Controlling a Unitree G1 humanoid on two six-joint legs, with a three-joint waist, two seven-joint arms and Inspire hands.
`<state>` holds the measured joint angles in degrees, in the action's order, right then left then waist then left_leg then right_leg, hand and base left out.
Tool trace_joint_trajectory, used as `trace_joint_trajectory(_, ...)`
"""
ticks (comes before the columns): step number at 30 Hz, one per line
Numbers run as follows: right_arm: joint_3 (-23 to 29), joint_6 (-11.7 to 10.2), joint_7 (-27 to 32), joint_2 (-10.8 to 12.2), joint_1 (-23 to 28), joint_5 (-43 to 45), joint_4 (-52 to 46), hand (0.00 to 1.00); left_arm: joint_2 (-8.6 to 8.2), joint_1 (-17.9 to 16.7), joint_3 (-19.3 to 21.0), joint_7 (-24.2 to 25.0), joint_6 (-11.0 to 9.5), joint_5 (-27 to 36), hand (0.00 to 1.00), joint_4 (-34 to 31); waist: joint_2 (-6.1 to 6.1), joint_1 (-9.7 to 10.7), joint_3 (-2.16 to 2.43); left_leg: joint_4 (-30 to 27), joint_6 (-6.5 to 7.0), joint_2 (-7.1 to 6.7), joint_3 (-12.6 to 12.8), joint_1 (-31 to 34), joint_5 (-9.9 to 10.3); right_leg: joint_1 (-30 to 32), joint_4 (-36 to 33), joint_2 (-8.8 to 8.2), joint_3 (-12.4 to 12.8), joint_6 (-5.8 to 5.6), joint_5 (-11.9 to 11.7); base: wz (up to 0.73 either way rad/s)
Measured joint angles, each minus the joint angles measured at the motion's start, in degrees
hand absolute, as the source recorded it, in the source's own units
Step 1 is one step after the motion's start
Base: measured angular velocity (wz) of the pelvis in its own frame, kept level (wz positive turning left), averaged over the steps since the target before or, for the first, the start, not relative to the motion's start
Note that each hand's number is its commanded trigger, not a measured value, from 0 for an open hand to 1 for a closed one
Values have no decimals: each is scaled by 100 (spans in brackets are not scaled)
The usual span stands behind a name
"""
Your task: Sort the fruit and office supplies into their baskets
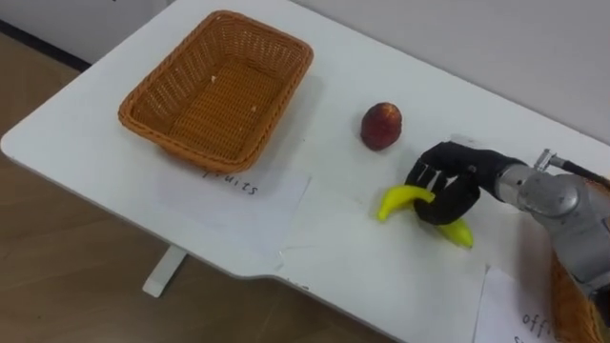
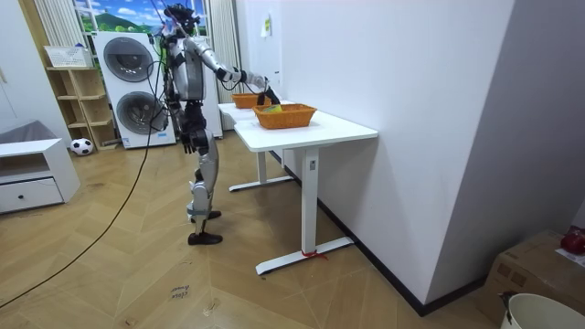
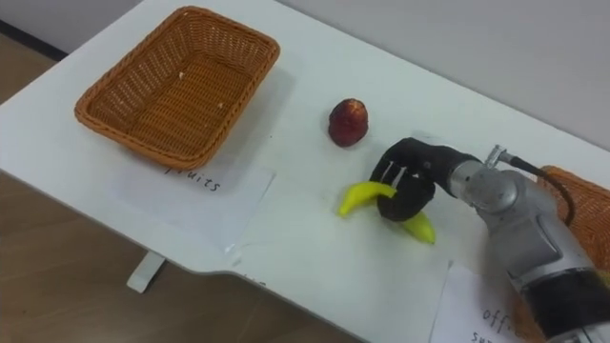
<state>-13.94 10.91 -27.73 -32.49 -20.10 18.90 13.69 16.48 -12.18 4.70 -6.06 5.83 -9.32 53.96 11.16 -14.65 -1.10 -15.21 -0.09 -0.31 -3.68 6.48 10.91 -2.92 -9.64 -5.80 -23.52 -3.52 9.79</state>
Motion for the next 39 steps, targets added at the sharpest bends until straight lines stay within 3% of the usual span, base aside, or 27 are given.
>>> trace_joint_trajectory(5,242,-123,15,-3,30,-104,-522,100,-27,-220,192,0,-4,1,0,-115,-44,137,45,77,1,-2,6,-186,-2,-156,9,-6,25,-1,1,1)
trace_joint_trajectory(13,256,-106,8,-1,34,-59,-790,100,-70,-249,214,-8,1,-25,0,-107,-52,171,42,148,3,-11,33,-381,-3,-293,7,-8,289,-3,2,-3)
trace_joint_trajectory(17,273,-96,10,-2,26,-57,-1065,100,-211,-282,258,-96,4,-38,0,-102,-48,152,44,161,4,-12,34,-421,-3,-324,3,-6,297,-3,2,0)
trace_joint_trajectory(27,410,-76,11,-2,-190,-44,-1487,100,-298,-404,538,-111,34,-34,0,-97,-65,156,40,165,9,-15,32,-430,-10,-323,5,-4,302,-3,2,0)
trace_joint_trajectory(34,409,-66,20,1,-245,-44,-1642,100,-311,-414,534,-114,34,-37,0,-110,-87,58,33,175,10,-17,28,-422,-10,-319,6,-8,289,-3,2,0)
trace_joint_trajectory(39,408,0,86,125,-245,15,-1735,100,-331,-419,532,-121,47,-42,0,-83,-121,-58,20,185,12,-21,24,-427,-12,-323,6,-11,290,-3,2,0)
